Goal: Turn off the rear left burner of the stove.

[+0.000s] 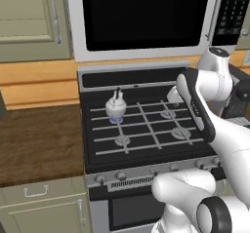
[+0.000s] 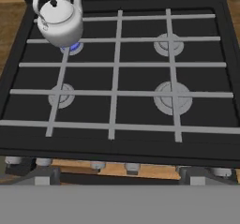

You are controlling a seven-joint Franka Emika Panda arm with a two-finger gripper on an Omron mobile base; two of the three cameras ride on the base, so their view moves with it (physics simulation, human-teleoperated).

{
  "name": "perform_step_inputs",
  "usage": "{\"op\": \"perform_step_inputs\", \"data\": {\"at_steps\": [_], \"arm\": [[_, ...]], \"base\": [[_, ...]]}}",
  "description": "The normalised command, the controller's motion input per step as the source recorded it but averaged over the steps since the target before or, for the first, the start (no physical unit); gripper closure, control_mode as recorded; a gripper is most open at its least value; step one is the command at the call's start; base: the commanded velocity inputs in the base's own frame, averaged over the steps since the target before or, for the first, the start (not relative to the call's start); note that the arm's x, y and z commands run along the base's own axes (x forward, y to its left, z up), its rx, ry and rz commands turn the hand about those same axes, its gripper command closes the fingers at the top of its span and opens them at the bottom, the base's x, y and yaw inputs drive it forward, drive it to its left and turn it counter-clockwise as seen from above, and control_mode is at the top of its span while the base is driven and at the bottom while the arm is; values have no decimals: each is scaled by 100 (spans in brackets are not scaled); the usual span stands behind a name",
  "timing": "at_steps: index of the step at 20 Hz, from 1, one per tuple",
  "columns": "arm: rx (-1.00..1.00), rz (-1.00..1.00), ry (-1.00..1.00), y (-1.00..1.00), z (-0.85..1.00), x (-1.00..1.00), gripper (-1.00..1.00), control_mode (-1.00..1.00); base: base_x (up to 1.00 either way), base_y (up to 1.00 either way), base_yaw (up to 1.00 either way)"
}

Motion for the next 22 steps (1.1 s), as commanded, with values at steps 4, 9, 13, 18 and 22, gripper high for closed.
{"op": "perform_step_inputs", "data": {"at_steps": [4, 9, 13, 18, 22], "arm": [[0, 0, 0, 0, 0, 0, -100, 100], [0, 0, 0, 0, 0, 0, -100, 100], [0, 0, 0, 0, 0, 0, -100, -100], [0, 0, 0, 4, 0, -6, -100, -100], [-10, 17, 4, 87, -27, -50, -100, -100]], "base": [[0, -44, 0], [0, -38, 0], [0, 0, 0], [0, 0, 0], [0, 0, 0]]}}
